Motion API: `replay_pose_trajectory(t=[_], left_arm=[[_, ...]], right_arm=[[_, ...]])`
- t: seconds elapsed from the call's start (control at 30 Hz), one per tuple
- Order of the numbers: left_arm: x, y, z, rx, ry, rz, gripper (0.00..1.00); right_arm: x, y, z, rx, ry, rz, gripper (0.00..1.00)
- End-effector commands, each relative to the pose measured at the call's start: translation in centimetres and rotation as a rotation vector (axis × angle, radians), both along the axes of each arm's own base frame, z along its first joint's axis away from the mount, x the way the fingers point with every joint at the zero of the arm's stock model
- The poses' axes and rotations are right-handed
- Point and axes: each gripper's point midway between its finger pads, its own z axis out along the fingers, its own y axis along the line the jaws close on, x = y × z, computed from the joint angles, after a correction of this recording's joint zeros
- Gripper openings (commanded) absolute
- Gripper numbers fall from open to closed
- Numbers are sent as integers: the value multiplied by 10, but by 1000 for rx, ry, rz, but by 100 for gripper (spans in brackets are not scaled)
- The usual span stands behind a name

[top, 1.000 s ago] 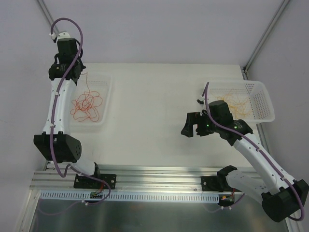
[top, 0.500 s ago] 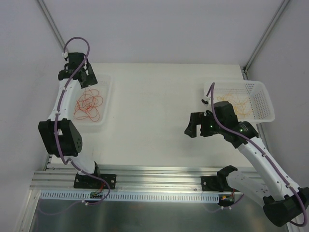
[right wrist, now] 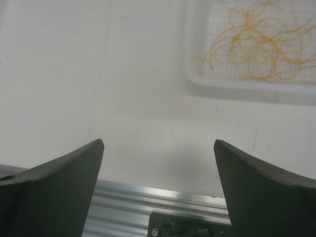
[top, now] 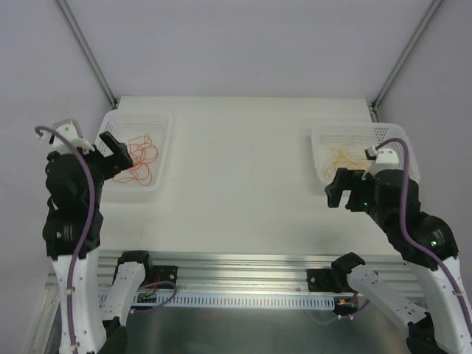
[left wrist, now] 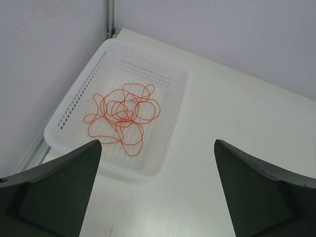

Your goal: Untangle the cables

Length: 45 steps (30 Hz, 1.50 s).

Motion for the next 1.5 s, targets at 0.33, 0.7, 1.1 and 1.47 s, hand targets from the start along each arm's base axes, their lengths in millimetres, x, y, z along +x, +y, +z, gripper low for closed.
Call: replay_pose_trajectory(t=[0.33,0.7,1.1,1.47], left_arm=[[-138,-21,-11,73,-284,-95,99],[-190,-35,-50,48,-227,-178,99],[-220,-37,-78,-71,-201,-251,99],[-223,-53,-91,-179,-152,-328,99]], right_arm=[[-67,-107,40,-24,-362,-327,99],[-118,-153,7,103,-451,-506,99],[-150,-165,-15,146,-402,-503,100],[-150,-158,-18,169,-393,-459,100]])
